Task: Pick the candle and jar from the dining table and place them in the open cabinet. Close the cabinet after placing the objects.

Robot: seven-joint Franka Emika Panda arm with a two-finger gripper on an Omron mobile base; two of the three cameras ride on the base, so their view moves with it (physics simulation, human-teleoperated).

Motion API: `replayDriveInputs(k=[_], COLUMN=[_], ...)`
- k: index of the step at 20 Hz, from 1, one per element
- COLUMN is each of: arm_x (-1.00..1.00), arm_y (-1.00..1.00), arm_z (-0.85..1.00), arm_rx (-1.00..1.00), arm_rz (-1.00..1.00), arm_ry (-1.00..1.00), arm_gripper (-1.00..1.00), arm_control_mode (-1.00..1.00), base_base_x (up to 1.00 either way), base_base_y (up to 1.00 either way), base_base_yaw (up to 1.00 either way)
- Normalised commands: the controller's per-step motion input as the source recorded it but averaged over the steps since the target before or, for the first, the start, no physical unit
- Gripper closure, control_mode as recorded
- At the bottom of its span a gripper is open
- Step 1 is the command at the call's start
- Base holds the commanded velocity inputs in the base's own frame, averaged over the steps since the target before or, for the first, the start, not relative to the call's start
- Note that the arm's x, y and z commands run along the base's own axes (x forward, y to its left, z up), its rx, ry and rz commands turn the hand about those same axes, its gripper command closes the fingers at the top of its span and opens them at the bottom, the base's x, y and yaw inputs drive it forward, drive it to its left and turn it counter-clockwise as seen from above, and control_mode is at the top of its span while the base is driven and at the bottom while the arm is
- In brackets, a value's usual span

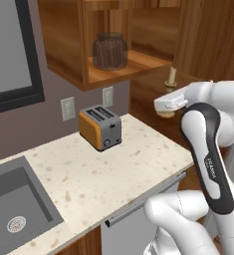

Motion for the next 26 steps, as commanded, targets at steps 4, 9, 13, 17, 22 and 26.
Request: replayDriveInputs(k=[4, 9, 13, 17, 22, 26], arm_x=[0.01, 0.13, 0.21, 0.29, 0.34, 0.26], arm_y=[-0.07, -0.02, -0.11, -0.15, -0.14, -0.09], arm_z=[0.36, 0.38, 0.33, 0.25, 0.2, 0.18], arm_rx=[-0.03, -0.02, -0.02, -0.03, -0.02, -0.04], arm_rz=[-0.17, -0.12, -0.11, -0.11, -0.11, -0.09], arm_ry=[0.0, 0.0, 0.0, 0.0, 0.0, 0.0], arm_gripper=[1.0, 1.0, 1.0, 1.0, 1.0, 1.0], arm_control_mode=[-1.0, -1.0, -1.0, -1.0, -1.0, -1.0], base_base_x=[0.0, 0.0, 0.0, 0.0, 0.0, 0.0], base_base_y=[0.0, 0.0, 0.0, 0.0, 0.0, 0.0], base_base_yaw=[0.0, 0.0, 0.0, 0.0, 0.0, 0.0])
